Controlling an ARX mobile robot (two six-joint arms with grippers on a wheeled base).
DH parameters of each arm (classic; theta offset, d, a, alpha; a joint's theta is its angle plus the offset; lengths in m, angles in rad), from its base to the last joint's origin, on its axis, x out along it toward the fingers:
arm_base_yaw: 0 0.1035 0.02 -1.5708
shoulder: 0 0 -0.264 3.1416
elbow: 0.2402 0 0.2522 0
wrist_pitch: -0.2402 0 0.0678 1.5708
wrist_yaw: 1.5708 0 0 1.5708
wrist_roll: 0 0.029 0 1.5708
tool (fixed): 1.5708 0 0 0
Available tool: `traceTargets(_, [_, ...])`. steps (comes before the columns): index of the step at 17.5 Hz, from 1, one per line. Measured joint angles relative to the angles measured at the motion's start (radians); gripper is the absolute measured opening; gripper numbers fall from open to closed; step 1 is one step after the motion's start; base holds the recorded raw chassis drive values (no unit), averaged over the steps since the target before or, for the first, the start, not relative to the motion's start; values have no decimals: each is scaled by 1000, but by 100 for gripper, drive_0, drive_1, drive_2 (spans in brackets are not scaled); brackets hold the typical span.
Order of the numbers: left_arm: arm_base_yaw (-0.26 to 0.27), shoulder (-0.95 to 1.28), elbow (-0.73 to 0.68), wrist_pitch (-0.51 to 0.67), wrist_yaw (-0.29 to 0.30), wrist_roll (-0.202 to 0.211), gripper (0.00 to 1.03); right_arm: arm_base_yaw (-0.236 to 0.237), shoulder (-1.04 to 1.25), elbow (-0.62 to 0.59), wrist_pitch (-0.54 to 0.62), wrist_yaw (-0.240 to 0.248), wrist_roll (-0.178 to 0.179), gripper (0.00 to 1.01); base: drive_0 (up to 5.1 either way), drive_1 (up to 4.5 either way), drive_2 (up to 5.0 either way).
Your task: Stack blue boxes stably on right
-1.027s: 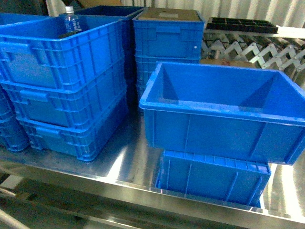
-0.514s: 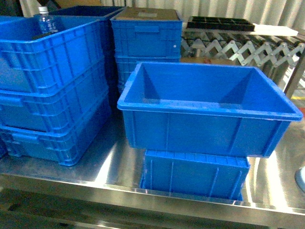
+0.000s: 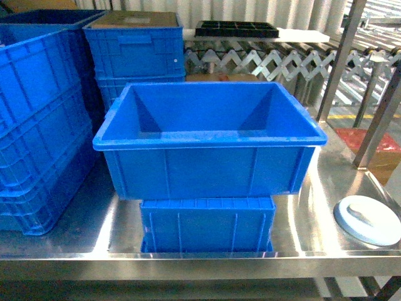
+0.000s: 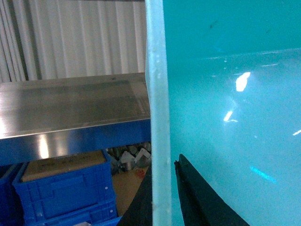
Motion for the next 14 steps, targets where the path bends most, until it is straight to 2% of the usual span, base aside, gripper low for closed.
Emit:
traceTargets(1, [0,0,0,-4,0,1,8,0,0,0,-3,0,0,7,-95,-95,-95])
traceTargets(14, [0,-5,-2,-3,0,0,8,0,-2,1,0,-2,0,7,2,414,-410])
